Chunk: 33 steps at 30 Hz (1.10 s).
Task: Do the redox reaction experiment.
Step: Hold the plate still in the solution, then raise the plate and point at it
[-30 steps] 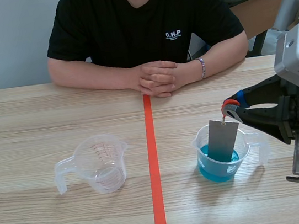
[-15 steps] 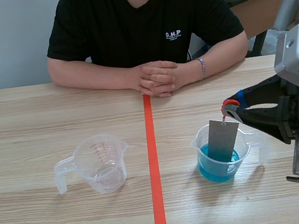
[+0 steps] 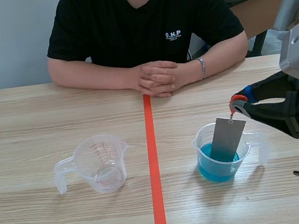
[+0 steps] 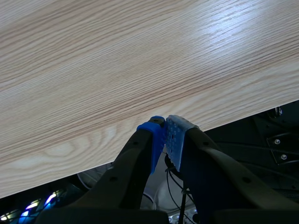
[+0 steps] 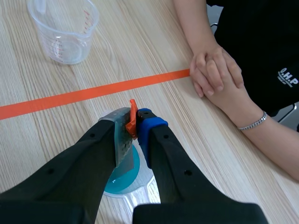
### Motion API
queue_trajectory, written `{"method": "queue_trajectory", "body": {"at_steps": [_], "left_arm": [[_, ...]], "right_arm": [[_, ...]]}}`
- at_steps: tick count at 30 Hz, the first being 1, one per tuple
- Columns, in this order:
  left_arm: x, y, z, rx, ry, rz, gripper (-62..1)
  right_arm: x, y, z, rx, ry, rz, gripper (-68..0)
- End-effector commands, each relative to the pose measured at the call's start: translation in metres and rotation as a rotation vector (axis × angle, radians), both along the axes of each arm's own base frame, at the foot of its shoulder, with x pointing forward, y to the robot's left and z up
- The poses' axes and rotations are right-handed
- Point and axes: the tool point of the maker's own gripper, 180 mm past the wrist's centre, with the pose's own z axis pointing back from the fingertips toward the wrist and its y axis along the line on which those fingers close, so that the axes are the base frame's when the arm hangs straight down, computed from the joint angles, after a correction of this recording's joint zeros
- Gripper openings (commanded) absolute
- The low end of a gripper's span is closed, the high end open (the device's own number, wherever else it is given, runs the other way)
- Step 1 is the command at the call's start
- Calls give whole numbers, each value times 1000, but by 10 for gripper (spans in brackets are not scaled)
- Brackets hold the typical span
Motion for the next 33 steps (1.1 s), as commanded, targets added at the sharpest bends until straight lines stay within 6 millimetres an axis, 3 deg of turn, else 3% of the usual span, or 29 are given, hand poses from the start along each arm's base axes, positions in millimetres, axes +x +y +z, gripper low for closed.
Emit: {"method": "queue_trajectory", "body": {"at_steps": [1, 27, 33], "left_arm": [[4, -3, 4, -8, -20, -7, -566], [5, -3, 5, -7, -27, -17, -566], [14, -2, 11, 6, -47, -76, -566]], "right_arm": [[0, 2, 17, 15, -40, 19, -660], [-21, 10, 93, 68, -193, 25, -660], [-24, 14, 103, 71, -188, 17, -660]]}}
